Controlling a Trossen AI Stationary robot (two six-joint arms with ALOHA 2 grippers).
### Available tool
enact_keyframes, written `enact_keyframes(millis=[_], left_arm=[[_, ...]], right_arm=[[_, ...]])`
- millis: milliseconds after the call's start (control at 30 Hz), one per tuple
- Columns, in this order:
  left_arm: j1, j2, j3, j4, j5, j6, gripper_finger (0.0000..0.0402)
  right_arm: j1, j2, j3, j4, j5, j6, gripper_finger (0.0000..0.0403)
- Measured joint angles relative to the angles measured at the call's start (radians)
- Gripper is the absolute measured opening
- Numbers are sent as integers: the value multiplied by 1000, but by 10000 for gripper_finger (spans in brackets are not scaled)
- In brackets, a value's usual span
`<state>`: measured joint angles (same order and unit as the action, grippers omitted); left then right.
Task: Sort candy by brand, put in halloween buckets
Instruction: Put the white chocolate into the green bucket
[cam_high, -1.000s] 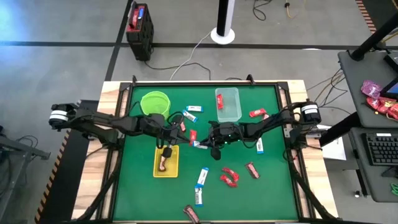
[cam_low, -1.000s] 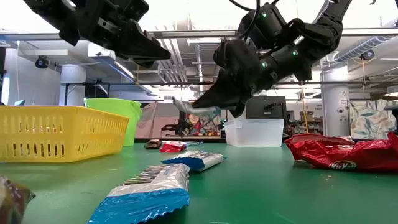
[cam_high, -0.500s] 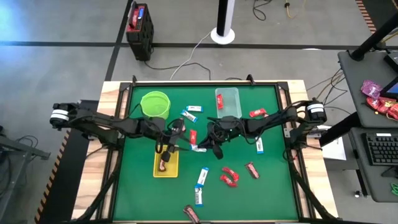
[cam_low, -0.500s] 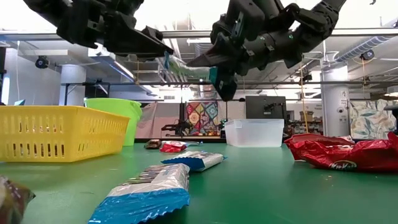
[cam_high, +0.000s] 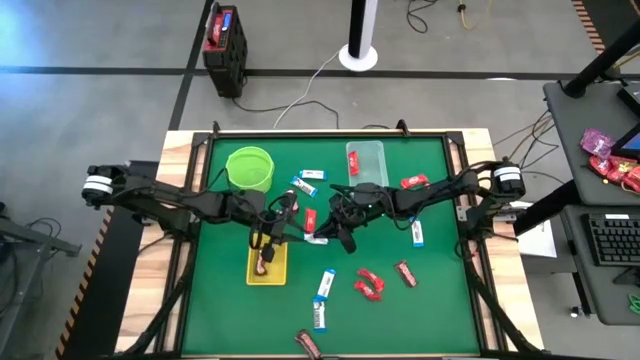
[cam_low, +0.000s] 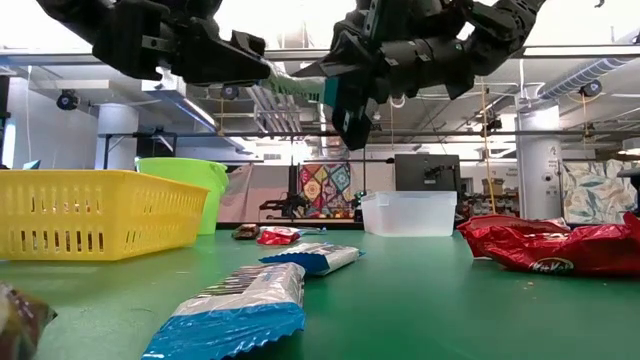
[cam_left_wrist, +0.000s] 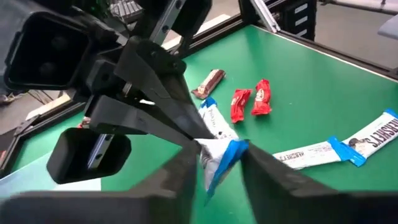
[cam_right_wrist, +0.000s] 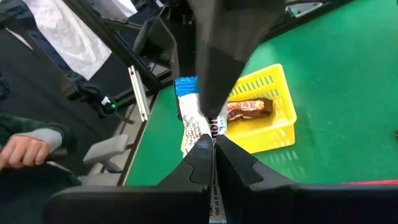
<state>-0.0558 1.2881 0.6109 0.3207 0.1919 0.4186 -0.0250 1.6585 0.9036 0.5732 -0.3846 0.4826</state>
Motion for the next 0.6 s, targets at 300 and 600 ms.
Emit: enact_keyframes(millis=[300, 600], left_arm=[[-2, -16, 0, -15, -36, -51, 7], [-1, -199, 44, -356, -303, -112, 6]], right_arm=[[-20, 0, 3, 2, 19, 85, 74], [-93, -31, 4, 2, 43, 101, 170]])
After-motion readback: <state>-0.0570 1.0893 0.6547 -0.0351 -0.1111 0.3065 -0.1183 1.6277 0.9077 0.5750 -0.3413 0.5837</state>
